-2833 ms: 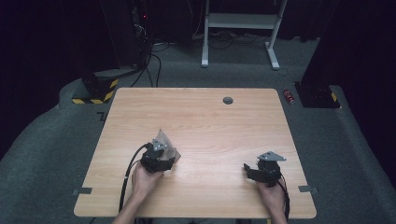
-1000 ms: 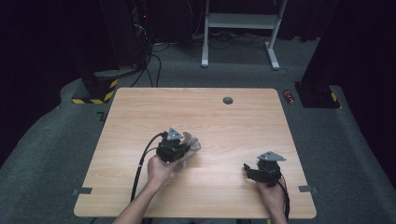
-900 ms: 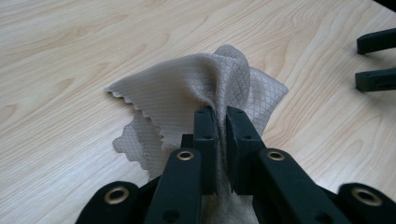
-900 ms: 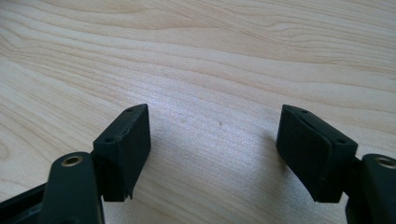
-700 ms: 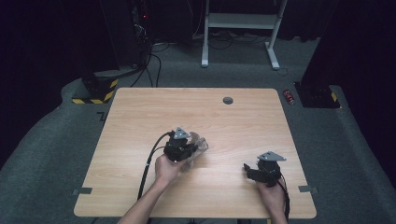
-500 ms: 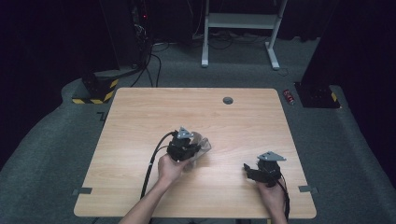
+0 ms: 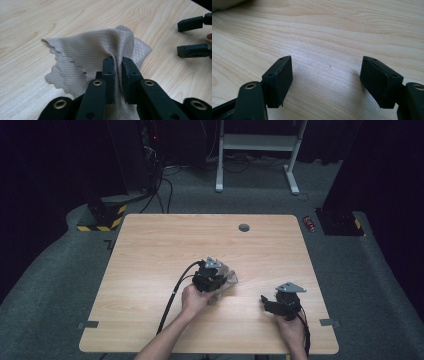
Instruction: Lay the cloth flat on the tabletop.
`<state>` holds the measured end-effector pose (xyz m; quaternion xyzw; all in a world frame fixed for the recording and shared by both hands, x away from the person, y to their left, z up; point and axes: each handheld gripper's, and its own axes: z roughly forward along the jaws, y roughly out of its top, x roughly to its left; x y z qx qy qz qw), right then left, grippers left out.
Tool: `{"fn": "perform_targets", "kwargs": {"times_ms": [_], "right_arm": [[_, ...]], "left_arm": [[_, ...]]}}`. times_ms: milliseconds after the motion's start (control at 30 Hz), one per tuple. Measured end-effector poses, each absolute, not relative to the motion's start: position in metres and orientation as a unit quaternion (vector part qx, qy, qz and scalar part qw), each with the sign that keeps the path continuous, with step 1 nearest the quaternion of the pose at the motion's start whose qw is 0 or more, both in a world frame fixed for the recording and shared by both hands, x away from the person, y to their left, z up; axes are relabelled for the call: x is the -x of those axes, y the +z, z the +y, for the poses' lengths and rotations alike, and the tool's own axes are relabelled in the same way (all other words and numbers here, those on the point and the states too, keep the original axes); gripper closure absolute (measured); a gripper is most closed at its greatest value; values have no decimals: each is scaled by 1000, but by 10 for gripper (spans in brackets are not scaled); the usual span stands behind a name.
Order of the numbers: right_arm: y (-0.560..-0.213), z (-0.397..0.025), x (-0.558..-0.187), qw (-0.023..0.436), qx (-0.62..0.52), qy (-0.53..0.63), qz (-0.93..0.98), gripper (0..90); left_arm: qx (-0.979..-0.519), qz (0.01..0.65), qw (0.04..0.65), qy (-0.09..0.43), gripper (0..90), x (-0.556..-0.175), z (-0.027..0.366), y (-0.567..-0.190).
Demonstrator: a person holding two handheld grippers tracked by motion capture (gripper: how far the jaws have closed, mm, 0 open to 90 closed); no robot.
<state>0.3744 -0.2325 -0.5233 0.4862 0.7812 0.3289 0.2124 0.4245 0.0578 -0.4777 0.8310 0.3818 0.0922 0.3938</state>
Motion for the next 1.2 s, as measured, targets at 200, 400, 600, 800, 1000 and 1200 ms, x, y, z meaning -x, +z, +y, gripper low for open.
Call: {"fn": "perform_targets", "kwargs": {"times_ms": [200,400,600,800,1000,1200], "right_arm": [[-523,-233,-374,212,-486,329,781,260],[-523,-232,-374,212,-486,329,781,260],[-523,-232,-374,213,-483,331,783,287],[-523,-232,-374,212,-483,331,782,287],[-523,-232,-374,213,-483,331,782,287],[-523,-232,-374,212,-483,331,782,288]], "left_arm": [[-832,382,392,91,654,-423,57,-477],[-824,388,397,109,513,-413,71,-471],[-820,402,388,125,432,-396,87,-478],[-824,406,373,129,415,-382,94,-489],[-824,409,368,137,408,-371,100,-498],[-803,422,408,103,401,-363,111,-504]]}}
